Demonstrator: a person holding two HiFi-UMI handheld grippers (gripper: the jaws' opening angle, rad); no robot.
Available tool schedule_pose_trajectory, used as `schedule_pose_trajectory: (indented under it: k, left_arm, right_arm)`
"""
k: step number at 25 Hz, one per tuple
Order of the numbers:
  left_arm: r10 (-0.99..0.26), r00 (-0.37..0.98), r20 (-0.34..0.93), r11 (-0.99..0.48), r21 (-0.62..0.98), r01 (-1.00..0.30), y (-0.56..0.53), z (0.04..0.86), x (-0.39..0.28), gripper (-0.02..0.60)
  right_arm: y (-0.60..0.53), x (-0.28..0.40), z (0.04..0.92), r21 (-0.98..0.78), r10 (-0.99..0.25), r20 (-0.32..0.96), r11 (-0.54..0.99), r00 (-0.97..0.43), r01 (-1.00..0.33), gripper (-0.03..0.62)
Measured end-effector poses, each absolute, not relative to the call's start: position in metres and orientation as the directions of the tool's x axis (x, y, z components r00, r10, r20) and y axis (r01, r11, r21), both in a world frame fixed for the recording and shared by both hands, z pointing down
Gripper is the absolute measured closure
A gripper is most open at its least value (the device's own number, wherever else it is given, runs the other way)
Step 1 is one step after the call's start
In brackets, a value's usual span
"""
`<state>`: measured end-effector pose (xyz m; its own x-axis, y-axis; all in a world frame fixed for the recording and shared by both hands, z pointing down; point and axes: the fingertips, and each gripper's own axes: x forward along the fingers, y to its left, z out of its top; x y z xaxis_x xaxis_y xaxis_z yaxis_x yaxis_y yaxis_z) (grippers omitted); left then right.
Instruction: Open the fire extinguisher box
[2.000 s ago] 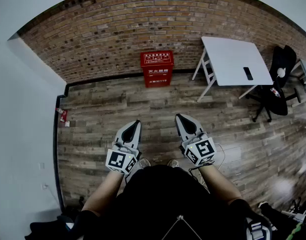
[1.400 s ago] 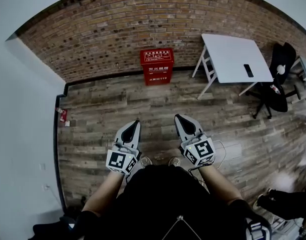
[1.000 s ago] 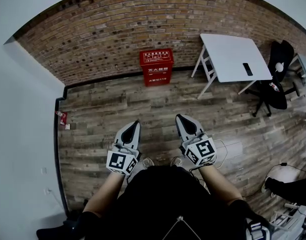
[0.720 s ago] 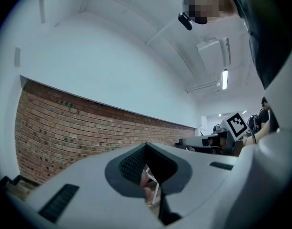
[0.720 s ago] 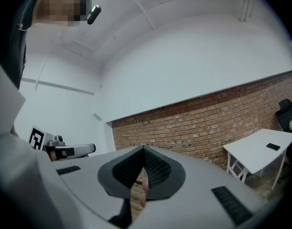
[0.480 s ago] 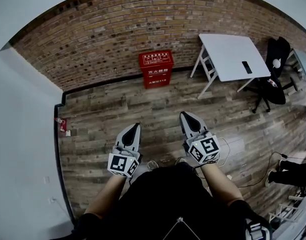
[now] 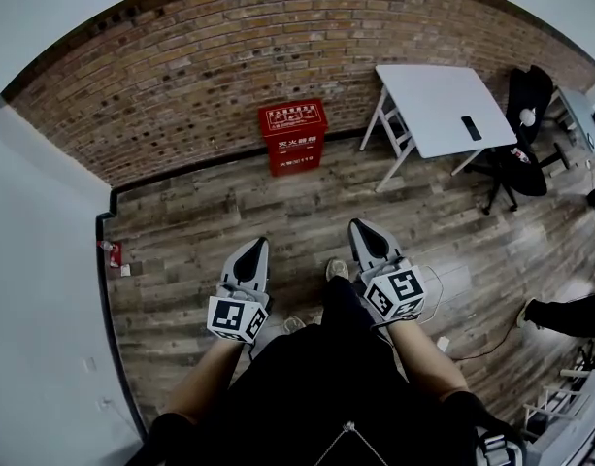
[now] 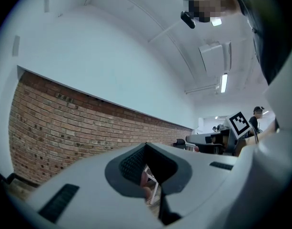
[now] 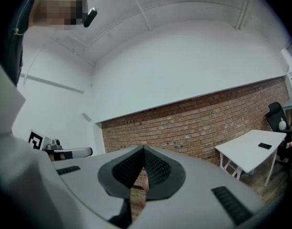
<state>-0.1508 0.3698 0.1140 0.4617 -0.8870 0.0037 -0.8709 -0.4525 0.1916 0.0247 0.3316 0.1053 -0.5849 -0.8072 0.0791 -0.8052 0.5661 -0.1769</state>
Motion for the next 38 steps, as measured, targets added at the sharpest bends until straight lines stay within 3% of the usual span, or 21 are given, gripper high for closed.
schedule_pose_trajectory:
  k: [10, 28, 38]
  left_arm:
    - [-0.917, 0.398, 0.026, -0.388, 0.170, -0.906, 0.275, 0.125, -0.139, 0.538]
    - [-0.977, 0.200, 0.071, -0.187, 0.155, -0.970, 0.014, 0.114, -0.081, 0.538]
    - [-0.960, 0.261, 0.097, -0.245, 0.155, -0.957, -0.075, 0.136, -0.112, 0.538]
  right_arm:
    - [0.221, 0.041, 0.113, -0.203, -0.783, 0.048, 0.601, -0.620, -0.773, 0.577]
    - [-0.077, 0.102, 0.106, -0.168, -0.668, 0.067, 0.725, -0.741, -0.668, 0.577]
    - [-0.160, 0.072, 0.126, -0.219, -0.712, 0.090, 0.668, -0.696, -0.711, 0.577]
